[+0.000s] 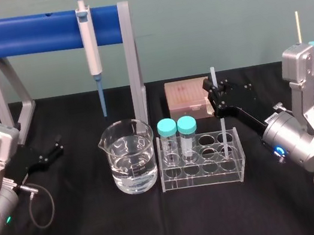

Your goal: Pick up the stirring rod with one hand, then place it down.

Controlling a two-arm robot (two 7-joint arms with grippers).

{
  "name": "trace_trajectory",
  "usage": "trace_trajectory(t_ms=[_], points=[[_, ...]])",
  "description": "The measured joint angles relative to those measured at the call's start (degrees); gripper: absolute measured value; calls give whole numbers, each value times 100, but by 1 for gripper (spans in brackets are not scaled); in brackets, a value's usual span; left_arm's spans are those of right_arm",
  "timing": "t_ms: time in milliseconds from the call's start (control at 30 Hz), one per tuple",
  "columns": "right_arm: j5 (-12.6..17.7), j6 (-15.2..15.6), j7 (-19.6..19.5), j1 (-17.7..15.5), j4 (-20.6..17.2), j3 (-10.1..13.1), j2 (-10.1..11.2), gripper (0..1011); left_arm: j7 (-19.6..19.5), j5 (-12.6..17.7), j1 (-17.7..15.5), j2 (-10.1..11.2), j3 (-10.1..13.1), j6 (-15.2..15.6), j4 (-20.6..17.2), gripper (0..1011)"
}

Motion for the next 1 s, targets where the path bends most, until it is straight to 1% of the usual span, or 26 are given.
trace_trajectory(t_ms=[467,533,567,633,700,800,833,867,933,967,1000], points=[[-36,19,-12,-10,-14,-6,8,72,0,0,0,0,0,0,0,1000],[-35,20,-11,-10,-15,-6,8,96,0,0,0,0,0,0,0,1000],[-33,20,-11,-9,-16,-6,8,149,0,0,0,0,0,0,0,1000],[-32,20,-10,-8,-16,-6,8,188,0,0,0,0,0,0,0,1000],[-30,20,-9,-8,-17,-6,8,268,0,0,0,0,0,0,0,1000],[-26,19,-9,-8,-20,-6,8,327,0,0,0,0,0,0,0,1000],[-25,19,-9,-8,-20,-6,8,386,0,0,0,0,0,0,0,1000],[-24,18,-9,-8,-21,-6,8,407,0,0,0,0,0,0,0,1000],[-22,18,-9,-8,-21,-6,8,488,0,0,0,0,0,0,0,1000],[-22,17,-9,-8,-21,-6,8,501,0,0,0,0,0,0,0,1000],[-21,17,-9,-8,-21,-6,8,550,0,0,0,0,0,0,0,1000]])
